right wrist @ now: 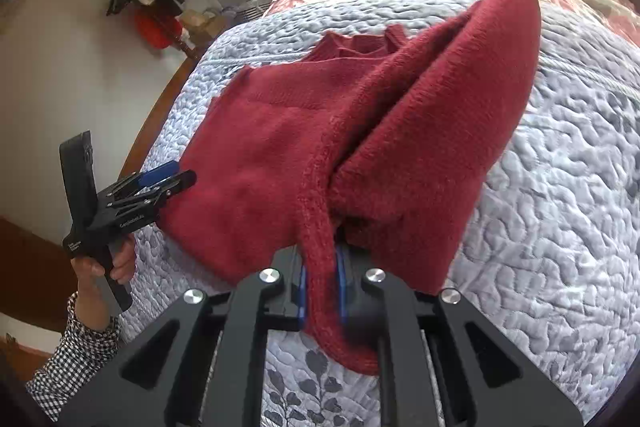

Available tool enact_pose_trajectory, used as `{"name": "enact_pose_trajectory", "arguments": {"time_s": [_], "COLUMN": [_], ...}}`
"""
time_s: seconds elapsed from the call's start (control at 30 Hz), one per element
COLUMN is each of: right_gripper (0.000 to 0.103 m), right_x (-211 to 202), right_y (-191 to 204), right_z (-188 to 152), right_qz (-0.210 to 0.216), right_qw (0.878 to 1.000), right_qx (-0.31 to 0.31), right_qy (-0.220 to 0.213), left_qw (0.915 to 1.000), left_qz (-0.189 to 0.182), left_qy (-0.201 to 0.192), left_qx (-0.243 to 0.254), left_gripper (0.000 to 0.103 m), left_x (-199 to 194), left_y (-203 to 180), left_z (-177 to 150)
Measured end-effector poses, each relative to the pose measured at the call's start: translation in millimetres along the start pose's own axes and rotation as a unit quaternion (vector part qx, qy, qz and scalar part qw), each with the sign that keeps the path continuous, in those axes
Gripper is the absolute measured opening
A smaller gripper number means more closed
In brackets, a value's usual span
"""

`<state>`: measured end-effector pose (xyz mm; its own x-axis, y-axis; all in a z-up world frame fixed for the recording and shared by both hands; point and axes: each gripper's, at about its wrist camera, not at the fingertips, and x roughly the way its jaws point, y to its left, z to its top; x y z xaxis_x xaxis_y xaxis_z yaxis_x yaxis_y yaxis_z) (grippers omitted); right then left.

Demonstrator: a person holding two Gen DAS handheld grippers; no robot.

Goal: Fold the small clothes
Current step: 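Lift the side edge with the right tool, fold it across the middle, open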

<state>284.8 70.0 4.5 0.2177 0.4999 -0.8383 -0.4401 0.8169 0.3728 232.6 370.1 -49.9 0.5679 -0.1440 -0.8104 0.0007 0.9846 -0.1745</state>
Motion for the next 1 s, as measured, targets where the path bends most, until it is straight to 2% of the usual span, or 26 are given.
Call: {"name": "enact_pose_trajectory", "arguments": {"time_s": [0.13, 0.23, 0.37, 0.43, 0.47, 0.5, 0.63, 0.73, 0.87, 1.0], "right_gripper": [0.01, 0.01, 0.013, 0.023, 0.025, 0.027, 0.048, 0.054, 0.057, 0.058], "right_x": [25, 56, 93, 104, 105, 104, 86, 58, 19, 4], "right_y": [35, 56, 62, 59, 56, 55, 58, 58, 40, 10], "right_z": [6, 8, 3, -3, -7, -9, -15, -22, -30, -40], "right_qz": [0.019, 0.007, -0.012, -0.006, 0.0, 0.0, 0.03, 0.054, 0.066, 0.028], "right_qw": [0.999, 0.998, 0.996, 0.995, 0.995, 0.995, 0.995, 0.995, 0.996, 0.999], "right_qx": [-0.038, -0.056, -0.063, -0.063, -0.065, -0.07, -0.076, -0.081, -0.064, -0.036], "right_qy": [0.016, 0.04, 0.068, 0.078, 0.079, 0.077, 0.06, 0.033, 0.003, -0.008], "left_qw": [0.9999, 0.9998, 0.9996, 0.9996, 0.9995, 0.9994, 0.9984, 0.9966, 0.9922, 0.9862], "left_qz": [-0.004, -0.006, -0.01, -0.012, -0.015, -0.019, -0.043, -0.068, -0.109, -0.138], "left_qy": [-0.001, 0.0, 0.001, 0.003, 0.004, 0.005, 0.015, 0.025, 0.042, 0.071], "left_qx": [-0.01, -0.02, -0.025, -0.025, -0.026, -0.027, -0.034, -0.038, -0.044, -0.057], "left_gripper": [0.067, 0.067, 0.067, 0.067, 0.067, 0.067, 0.067, 0.067, 0.067, 0.067], "left_x": [0, 1, 2, 3, 4, 5, 10, 15, 25, 44], "left_y": [9, 14, 14, 13, 11, 9, 1, -10, -25, -39], "left_z": [-2, -3, -2, -1, 0, 0, 4, 7, 11, 13]}}
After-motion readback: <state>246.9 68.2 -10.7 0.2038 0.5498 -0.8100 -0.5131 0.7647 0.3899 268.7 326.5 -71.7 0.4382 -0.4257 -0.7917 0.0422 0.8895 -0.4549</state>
